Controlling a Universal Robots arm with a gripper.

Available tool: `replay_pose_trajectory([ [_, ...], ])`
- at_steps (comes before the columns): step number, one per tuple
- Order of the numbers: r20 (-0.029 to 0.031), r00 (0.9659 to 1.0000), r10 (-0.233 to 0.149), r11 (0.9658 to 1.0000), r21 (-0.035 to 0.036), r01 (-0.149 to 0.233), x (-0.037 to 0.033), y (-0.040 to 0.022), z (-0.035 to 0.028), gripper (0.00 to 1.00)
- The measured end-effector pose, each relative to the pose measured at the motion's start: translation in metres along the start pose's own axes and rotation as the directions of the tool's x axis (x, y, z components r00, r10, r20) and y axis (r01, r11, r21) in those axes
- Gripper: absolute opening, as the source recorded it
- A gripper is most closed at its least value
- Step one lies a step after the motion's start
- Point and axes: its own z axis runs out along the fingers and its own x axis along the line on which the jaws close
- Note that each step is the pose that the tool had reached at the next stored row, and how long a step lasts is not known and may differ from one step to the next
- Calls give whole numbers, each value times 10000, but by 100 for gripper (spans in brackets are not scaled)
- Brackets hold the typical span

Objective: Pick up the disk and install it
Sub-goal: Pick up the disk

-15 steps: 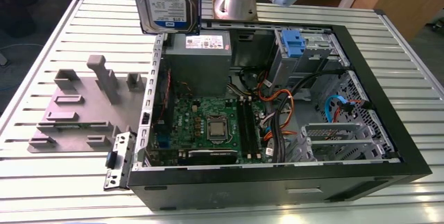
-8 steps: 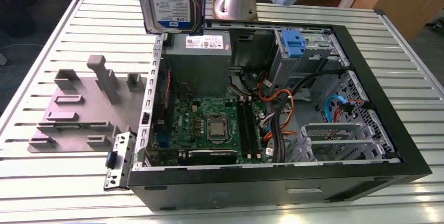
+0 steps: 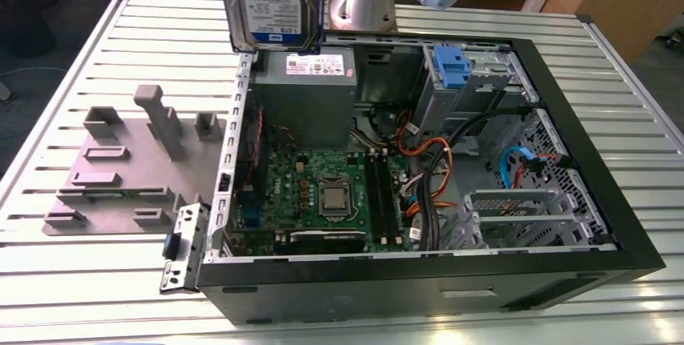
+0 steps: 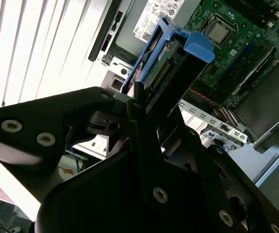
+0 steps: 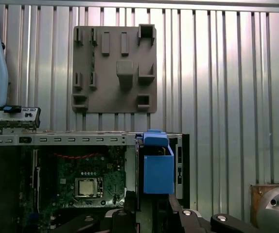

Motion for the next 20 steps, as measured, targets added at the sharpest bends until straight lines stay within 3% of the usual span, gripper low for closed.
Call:
replay_pose_trajectory([
  [10, 1, 10000, 0, 10000, 0, 0, 10, -14, 0, 35],
  [20, 1, 10000, -1, 10000, 1, 1, 118, -62, -7, 35],
])
